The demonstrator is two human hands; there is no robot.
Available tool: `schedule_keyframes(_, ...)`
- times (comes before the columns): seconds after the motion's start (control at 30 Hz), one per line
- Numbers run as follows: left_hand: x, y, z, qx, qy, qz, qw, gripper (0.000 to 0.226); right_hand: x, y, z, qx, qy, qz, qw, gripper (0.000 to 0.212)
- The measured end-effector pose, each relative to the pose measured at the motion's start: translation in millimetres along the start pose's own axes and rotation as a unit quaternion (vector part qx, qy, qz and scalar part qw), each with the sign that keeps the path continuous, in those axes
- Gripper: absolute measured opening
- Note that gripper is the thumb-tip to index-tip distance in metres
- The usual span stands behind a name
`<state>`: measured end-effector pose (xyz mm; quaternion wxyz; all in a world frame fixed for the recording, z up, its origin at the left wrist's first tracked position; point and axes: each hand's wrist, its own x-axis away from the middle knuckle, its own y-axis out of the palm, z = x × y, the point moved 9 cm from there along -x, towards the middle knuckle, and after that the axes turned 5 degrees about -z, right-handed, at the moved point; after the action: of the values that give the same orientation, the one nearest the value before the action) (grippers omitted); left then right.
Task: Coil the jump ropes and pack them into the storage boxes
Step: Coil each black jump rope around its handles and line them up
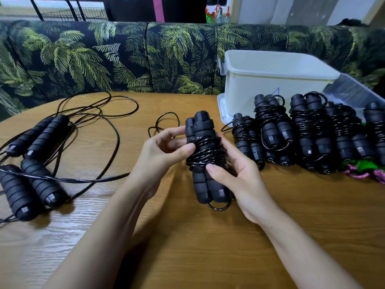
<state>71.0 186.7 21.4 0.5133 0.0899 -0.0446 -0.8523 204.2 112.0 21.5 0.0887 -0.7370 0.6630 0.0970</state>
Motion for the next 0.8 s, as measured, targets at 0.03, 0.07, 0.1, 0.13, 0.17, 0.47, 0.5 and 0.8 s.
schedule_keyframes(0.03,-0.6,-0.3,0.2,0.002,0.001,-0.002,1.0,0.05,-0.1,0.4,0.2,-0.021,0.008,-0.001,1.0,0.059)
schedule_keyframes(0.07,-1.2,-0.5,0.2,0.006,0.001,-0.003,1.0,0.051,-0.2,0.6,0.7,-0.046,0.016,-0.003,0.999,0.057)
schedule_keyframes(0.1,-1.8,-1.3,-0.5,0.013,0.001,-0.004,1.0,0.052,-0.1,1.1,1.3,-0.071,0.023,-0.007,0.997,0.055)
schedule_keyframes(0.13,-2.0,-1.9,-0.9,0.023,0.001,-0.004,1.0,0.051,0.3,1.6,1.8,-0.091,0.029,-0.012,0.995,0.055)
schedule_keyframes(0.17,-2.0,-2.7,-1.2,0.032,0.001,0.0,0.999,0.05,0.5,2.2,2.4,-0.104,0.034,-0.016,0.994,0.054)
schedule_keyframes(0.47,5.4,-0.4,8.9,0.021,0.06,0.09,0.994,0.054,6.4,-14.5,-16.2,0.223,-0.1,0.134,0.96,0.055)
schedule_keyframes(0.5,6.4,-0.5,9.5,0.019,0.065,0.097,0.993,0.053,7.6,-11.1,-19.0,0.259,-0.116,0.136,0.949,0.053)
schedule_keyframes(0.8,9.9,10.1,-0.4,-0.016,0.074,0.098,0.992,0.052,7.6,14.8,-13.8,0.564,-0.039,0.159,0.809,0.102)
